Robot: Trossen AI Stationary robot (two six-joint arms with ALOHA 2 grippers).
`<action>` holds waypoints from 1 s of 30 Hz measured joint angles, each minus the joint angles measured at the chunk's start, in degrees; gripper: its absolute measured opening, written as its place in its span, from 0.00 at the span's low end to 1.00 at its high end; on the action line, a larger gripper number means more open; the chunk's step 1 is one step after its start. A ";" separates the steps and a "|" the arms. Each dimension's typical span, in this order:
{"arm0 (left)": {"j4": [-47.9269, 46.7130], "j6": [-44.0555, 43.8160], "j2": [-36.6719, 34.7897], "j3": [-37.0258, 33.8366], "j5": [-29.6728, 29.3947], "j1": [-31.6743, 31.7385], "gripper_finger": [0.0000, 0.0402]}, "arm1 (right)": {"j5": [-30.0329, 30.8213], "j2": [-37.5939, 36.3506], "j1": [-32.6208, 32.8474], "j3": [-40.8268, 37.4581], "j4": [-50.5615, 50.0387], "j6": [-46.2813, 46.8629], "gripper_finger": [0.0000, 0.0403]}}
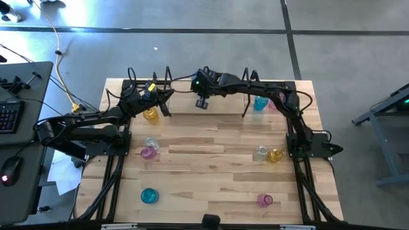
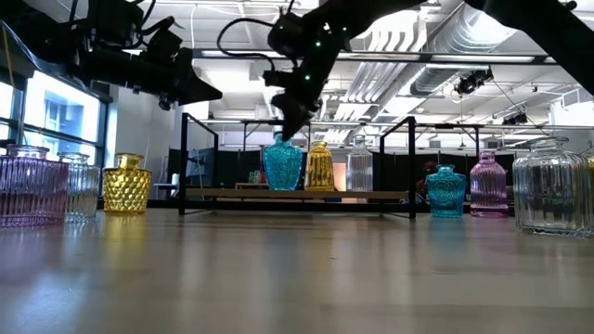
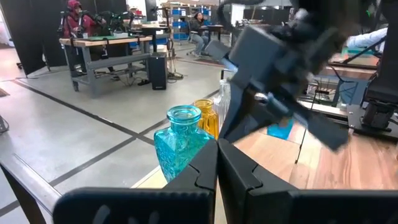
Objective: Sort vases onto shelf
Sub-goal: Put the top left blue vase on the shelf
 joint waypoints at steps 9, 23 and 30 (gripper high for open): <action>-0.02 0.00 0.00 0.00 -0.01 0.00 0.00 | 0.52 -0.41 -4.51 -0.94 -2.38 3.64 0.01; -0.01 -0.09 0.00 0.00 -0.01 0.00 0.00 | 0.08 -0.40 -6.67 -0.94 0.02 4.69 0.00; -0.02 -0.10 0.00 0.00 0.01 0.00 0.00 | -1.99 -0.40 -6.85 -0.94 1.39 4.50 0.00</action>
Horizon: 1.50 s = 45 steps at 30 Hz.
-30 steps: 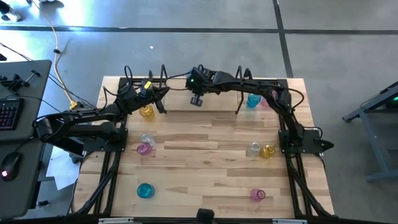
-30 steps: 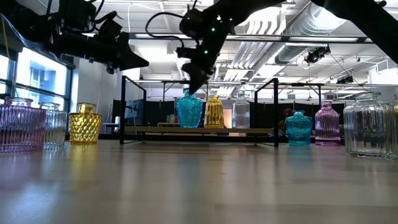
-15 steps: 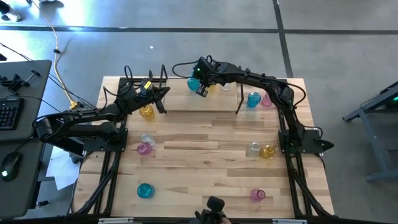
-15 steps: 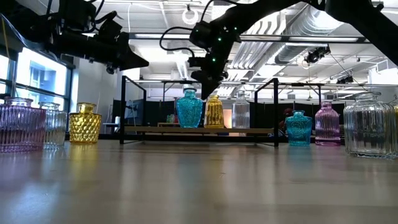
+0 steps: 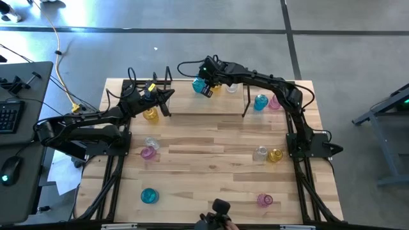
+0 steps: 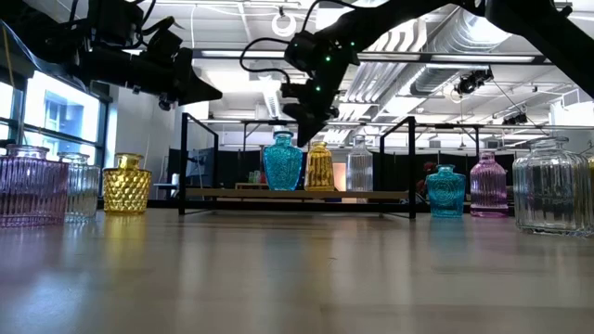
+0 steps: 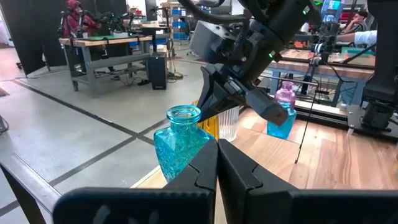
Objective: Sort vases onto shelf
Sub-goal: Put the top left blue vase on the shelf
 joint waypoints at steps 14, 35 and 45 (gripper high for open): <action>0.02 -0.01 0.00 0.00 0.00 0.00 0.00 | -3.46 0.00 -1.81 0.00 2.38 -0.13 0.00; -0.02 -0.28 0.00 0.00 -0.02 0.00 0.00 | -4.00 0.09 -1.91 0.46 -1.01 0.15 0.00; -0.02 -0.49 0.00 0.00 0.00 0.00 0.00 | -4.74 0.93 -2.05 0.46 0.54 0.17 0.00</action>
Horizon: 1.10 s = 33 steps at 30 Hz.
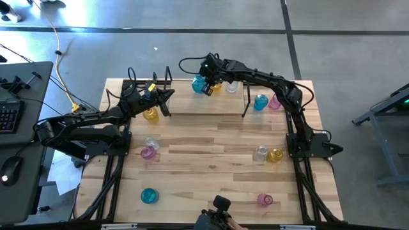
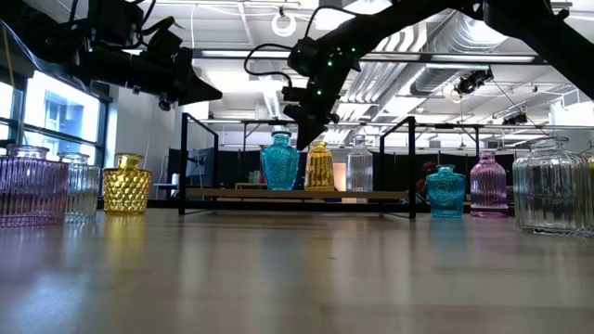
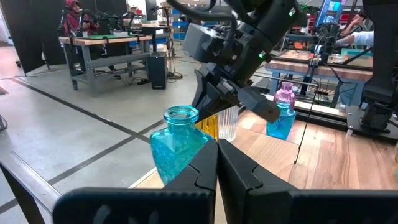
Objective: Sort vases onto shelf
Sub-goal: Put the top left blue vase on the shelf
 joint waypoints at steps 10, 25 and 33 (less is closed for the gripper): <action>-0.02 0.00 0.00 0.00 -0.01 0.00 0.00 | 3.15 -1.56 0.21 0.04 -0.11 -0.39 0.00; -0.04 0.02 0.00 0.00 -0.01 0.00 0.00 | -3.20 -2.74 8.22 0.02 5.45 -9.36 0.00; -0.07 0.02 0.00 0.00 0.00 0.00 0.00 | 0.06 0.28 7.74 -0.06 5.21 -9.72 0.00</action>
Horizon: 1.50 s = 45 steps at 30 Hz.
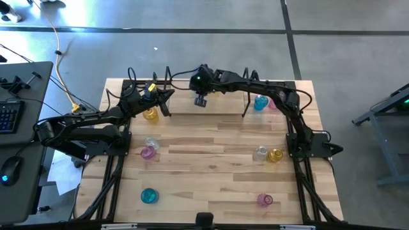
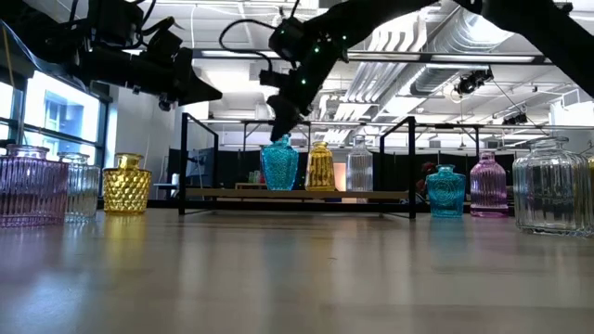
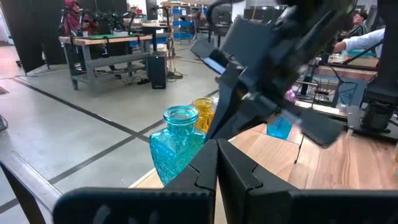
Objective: Sort vases onto shelf
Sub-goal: Put the top left blue vase on the shelf, then put the top pink vase on the shelf
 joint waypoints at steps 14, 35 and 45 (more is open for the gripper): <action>0.00 0.00 0.01 0.00 0.00 -0.02 0.00 | 1.60 0.17 -1.37 -0.03 -3.07 2.11 0.00; 0.00 -0.02 0.00 0.00 0.00 -0.02 0.00 | 4.61 -0.17 -1.26 1.18 -6.50 1.92 0.00; -0.24 0.00 0.00 0.00 0.22 -0.02 0.00 | 4.76 -8.78 0.18 2.06 -16.37 4.02 0.00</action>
